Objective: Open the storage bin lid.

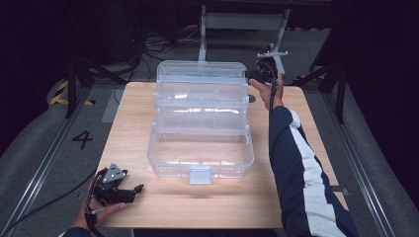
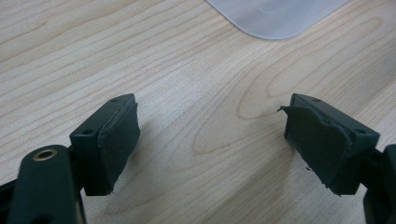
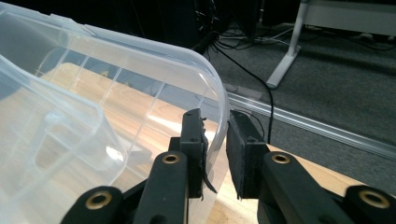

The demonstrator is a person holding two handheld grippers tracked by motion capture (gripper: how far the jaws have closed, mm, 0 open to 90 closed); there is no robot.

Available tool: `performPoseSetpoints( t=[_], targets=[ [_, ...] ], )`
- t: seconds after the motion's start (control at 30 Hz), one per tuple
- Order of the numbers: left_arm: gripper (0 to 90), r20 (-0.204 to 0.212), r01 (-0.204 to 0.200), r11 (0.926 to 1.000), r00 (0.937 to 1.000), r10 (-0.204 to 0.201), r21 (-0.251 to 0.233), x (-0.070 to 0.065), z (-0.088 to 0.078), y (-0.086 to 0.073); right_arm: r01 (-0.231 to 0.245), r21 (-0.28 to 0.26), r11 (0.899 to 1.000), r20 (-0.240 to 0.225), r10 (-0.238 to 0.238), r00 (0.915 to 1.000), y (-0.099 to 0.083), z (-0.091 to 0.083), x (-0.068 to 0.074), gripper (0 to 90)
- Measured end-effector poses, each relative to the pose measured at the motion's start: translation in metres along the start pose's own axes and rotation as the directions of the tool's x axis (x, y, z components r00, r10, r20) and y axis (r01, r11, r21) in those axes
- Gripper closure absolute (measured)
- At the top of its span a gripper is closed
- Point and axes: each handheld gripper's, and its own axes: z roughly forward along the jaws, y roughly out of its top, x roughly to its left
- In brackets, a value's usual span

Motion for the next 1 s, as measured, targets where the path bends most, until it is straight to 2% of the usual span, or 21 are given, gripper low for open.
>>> performPoseSetpoints(
  t=[0.17, 0.6, 0.73, 0.83, 1.0],
  targets=[
    [18.3, 0.0, 0.0, 1.0, 1.0, 0.0, -0.001, 0.0, 0.0, 0.0, -0.01, 0.025, 1.0, 0.022, 0.009, 0.9997, -0.004, 0.009, 0.0, 77.0],
    [18.3, 0.001, -0.001, 1.0, 1.0, 0.001, 0.0, 0.0, 0.0, 0.0, -0.032, 0.073, 0.997, 0.046, 0.028, 0.9985, -0.01, 0.023, -0.002, 75.8],
    [18.3, 0.001, -0.002, 1.0, 1.0, 0.002, -0.001, 0.0, 0.0, 0.0, -0.009, 0.105, 0.994, 0.072, 0.001, 0.9974, -0.015, 0.028, -0.003, 75.1],
    [18.3, 0.001, -0.002, 1.0, 1.0, 0.002, 0.0, 0.0, 0.0, 0.0, -0.028, 0.088, 0.996, 0.054, 0.023, 0.9983, -0.017, 0.028, -0.005, 75.0],
    [18.3, 0.001, -0.001, 1.0, 1.0, 0.001, -0.001, 0.0, 0.0, 0.0, -0.01, 0.087, 0.996, 0.074, 0.004, 0.9973, -0.016, 0.028, -0.002, 73.6]
  ],
)
